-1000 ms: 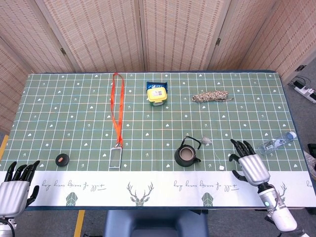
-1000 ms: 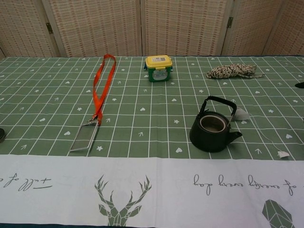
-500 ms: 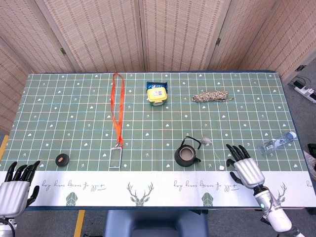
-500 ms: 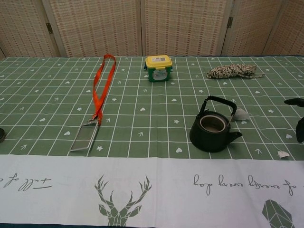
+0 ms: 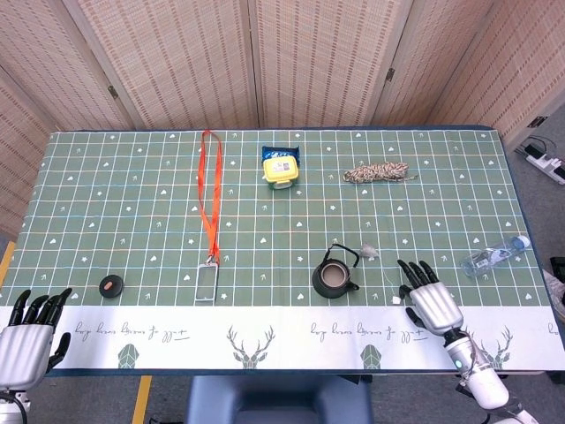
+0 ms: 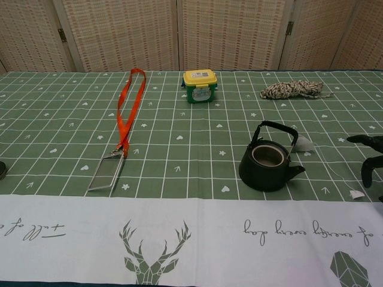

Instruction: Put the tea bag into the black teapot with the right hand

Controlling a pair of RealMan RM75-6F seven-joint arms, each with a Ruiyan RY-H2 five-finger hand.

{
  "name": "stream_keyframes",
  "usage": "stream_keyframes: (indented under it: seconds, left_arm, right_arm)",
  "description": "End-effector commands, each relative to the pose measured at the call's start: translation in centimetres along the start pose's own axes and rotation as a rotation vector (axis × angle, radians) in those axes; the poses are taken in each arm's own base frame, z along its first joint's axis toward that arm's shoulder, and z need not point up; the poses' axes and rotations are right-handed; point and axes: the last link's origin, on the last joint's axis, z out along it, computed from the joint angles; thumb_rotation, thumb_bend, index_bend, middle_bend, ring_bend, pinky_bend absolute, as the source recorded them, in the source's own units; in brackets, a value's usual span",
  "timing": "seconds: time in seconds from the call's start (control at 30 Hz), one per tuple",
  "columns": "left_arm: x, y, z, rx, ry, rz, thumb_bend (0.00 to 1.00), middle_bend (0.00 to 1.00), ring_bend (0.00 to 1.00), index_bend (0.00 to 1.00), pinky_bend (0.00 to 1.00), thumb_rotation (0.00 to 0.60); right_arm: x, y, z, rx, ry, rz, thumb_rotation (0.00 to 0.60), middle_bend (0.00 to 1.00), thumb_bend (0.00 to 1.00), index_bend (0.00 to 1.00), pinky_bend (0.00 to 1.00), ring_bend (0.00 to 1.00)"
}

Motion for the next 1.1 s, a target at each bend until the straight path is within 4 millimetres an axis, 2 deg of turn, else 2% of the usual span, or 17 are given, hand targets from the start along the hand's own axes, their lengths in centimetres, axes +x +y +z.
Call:
stream_keyframes:
  seconds: [0.03,1.1]
  left_arm:
    - [0.0,0.0,0.0,0.001,0.001,-0.001,0.41,0.20,0.15,0.08,0.05,0.600]
    - [0.1,0.0,-0.1,0.003,0.006,-0.003,0.41,0.20,0.15,0.08,0.05,0.600]
  right_arm:
    - [-0.3,-0.1,0.2,-0.005,0.001,-0.002,0.600,0.03,0.42,0.44,0.00,0.03]
    - [-1.8,-1.0,1.6,0.008,0.028,-0.005,0.600,0.05,0.42,0.44,0.00,0.04]
